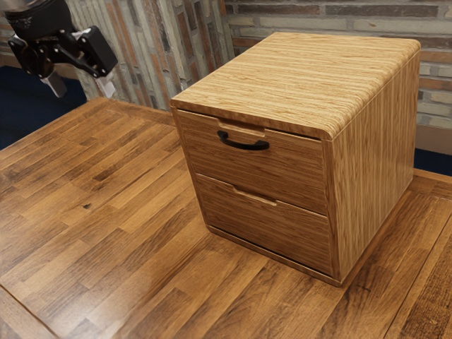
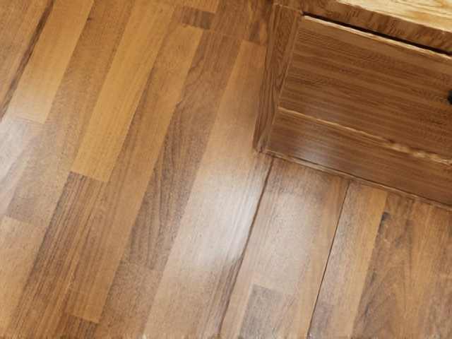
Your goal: Pull the drawer handle with one arm to open the drawer
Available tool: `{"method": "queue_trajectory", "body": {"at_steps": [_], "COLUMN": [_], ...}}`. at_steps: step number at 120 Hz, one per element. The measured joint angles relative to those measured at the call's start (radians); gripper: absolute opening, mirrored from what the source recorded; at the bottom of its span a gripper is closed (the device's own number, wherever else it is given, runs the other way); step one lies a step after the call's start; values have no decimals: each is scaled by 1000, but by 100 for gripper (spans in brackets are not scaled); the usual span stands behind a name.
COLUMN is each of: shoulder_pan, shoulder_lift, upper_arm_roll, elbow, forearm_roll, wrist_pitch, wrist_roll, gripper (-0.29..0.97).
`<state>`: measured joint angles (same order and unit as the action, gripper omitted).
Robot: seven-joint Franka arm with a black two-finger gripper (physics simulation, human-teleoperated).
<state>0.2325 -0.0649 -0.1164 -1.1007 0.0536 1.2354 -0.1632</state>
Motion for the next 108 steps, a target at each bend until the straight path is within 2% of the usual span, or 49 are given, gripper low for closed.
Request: {"method": "queue_trajectory", "body": {"at_steps": [18, 48, 57, 69, 85, 97, 108], "shoulder_pan": [-77, -71, -82, -95, -84, -64, -43], "shoulder_lift": [1, 15, 25, 75, 141, 132, 17], "upper_arm_roll": [-6, -44, -45, -44, -43, -29, -3], "elbow": [-14, -21, -19, -21, -90, -113, -288], "forearm_roll": [-1, 5, 4, -10, -75, -98, -123], "wrist_pitch": [-55, -154, -169, -101, 107, 210, 328], "wrist_roll": [-3, -7, 48, 223, 505, 685, 831], "gripper": [68, 68, 68, 68, 68, 68, 68]}}
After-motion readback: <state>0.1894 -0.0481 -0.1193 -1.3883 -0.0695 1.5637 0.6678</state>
